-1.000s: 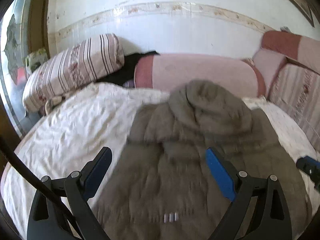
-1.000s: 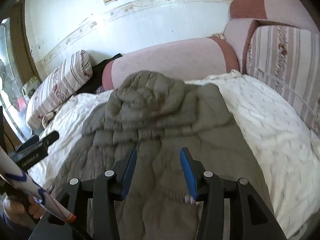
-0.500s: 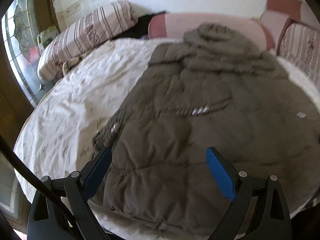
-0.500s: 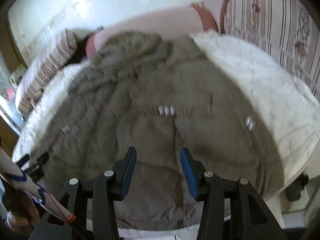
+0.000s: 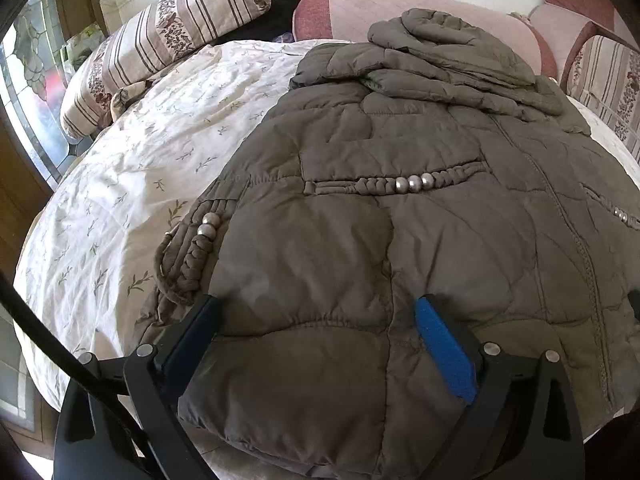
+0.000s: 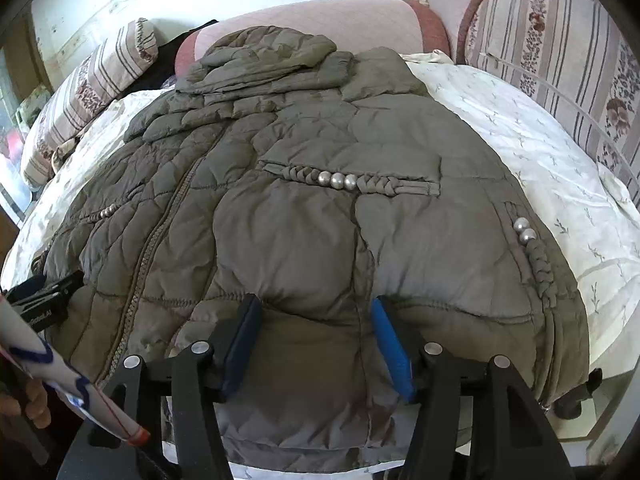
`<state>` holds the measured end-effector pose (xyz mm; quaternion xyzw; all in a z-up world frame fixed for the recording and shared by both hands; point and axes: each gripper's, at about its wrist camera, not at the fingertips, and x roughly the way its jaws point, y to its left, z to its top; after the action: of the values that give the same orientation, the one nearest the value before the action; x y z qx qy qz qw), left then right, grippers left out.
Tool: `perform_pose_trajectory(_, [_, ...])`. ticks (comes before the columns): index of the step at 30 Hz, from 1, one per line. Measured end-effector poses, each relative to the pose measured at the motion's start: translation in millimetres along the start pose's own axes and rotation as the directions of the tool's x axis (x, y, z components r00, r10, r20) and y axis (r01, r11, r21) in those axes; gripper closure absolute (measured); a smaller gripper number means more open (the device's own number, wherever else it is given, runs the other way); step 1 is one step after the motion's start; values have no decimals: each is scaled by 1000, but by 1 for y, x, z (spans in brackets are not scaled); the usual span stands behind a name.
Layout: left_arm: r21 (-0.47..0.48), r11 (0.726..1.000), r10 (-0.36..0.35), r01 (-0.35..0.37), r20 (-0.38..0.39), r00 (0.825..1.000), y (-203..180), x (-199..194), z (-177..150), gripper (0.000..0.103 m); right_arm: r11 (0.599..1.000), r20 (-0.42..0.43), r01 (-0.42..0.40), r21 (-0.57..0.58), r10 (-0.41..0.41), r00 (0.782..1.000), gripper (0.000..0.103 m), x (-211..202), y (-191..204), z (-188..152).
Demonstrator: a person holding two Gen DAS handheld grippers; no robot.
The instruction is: Fold large clothes
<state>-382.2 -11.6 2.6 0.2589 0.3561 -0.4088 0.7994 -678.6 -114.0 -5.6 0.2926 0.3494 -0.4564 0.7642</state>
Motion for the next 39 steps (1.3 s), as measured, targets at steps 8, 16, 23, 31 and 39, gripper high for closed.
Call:
perform_pose_trajectory(8, [23, 1000, -1, 1, 19, 1000, -1, -2, -3, 5, 984, 124, -3, 179, -20, 992, 40, -34, -60, 28])
perform_pose_trajectory(16, [21, 1000, 1, -1, 21, 1000, -1, -2, -4, 4, 883, 82, 107, 458, -161, 983, 33, -41, -144, 27])
perform_pose_trajectory(23, [22, 1000, 2, -2, 22, 1000, -1, -1, -4, 4, 884, 17, 31, 467, -44, 999, 28, -20, -141, 15])
perform_pose_trajectory(31, [22, 1000, 5, -6, 35, 999, -2, -2, -5, 4, 922, 3, 37, 385, -41, 999, 25, -14, -124, 15])
perform_pose_trajectory(39, [-1, 995, -100, 100, 8, 995, 17, -27, -6, 5, 914, -5, 5, 405, -3, 1000, 25, -19, -129, 11])
